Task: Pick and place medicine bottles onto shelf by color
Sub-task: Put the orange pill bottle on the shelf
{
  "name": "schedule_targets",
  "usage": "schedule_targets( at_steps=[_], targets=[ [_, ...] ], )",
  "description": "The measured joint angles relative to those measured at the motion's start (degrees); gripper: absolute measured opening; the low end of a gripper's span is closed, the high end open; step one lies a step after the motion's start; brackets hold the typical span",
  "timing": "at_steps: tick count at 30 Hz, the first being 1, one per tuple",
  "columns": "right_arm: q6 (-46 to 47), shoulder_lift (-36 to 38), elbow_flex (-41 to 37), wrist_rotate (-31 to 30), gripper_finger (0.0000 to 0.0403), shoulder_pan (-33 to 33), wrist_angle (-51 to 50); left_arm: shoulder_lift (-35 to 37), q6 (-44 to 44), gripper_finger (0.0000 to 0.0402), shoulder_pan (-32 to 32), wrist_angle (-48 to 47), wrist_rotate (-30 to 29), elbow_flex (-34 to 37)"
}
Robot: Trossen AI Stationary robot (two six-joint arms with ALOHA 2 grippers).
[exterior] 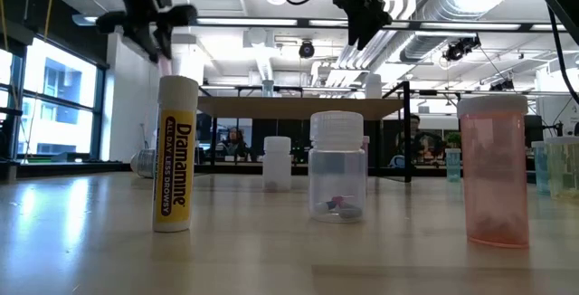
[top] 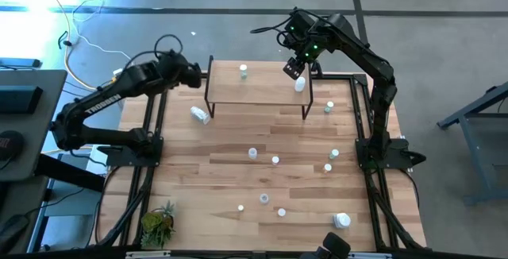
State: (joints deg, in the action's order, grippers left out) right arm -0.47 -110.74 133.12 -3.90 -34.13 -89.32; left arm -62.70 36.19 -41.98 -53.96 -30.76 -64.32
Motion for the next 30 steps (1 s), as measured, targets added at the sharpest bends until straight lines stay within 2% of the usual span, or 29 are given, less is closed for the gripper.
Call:
schedule_targets(
  at_steps=[12,20,30],
  targets=[
    [-0.2,0.0,0.0,0.0,0.0204,0.0,0.0,-3.1,-10.3,0.011,0.0,0.8,1.6,-15.9],
    [-1.1,0.0,0.0,0.0,0.0204,0.0,0.0,-10.6,-16.2,0.011,0.0,0.9,1.8,-24.4],
    [0.3,0.0,0.0,-3.3,0.0204,0.0,-0.6,-21.9,-19.9,0.011,0.0,0.6,8.4,-31.3]
  ],
)
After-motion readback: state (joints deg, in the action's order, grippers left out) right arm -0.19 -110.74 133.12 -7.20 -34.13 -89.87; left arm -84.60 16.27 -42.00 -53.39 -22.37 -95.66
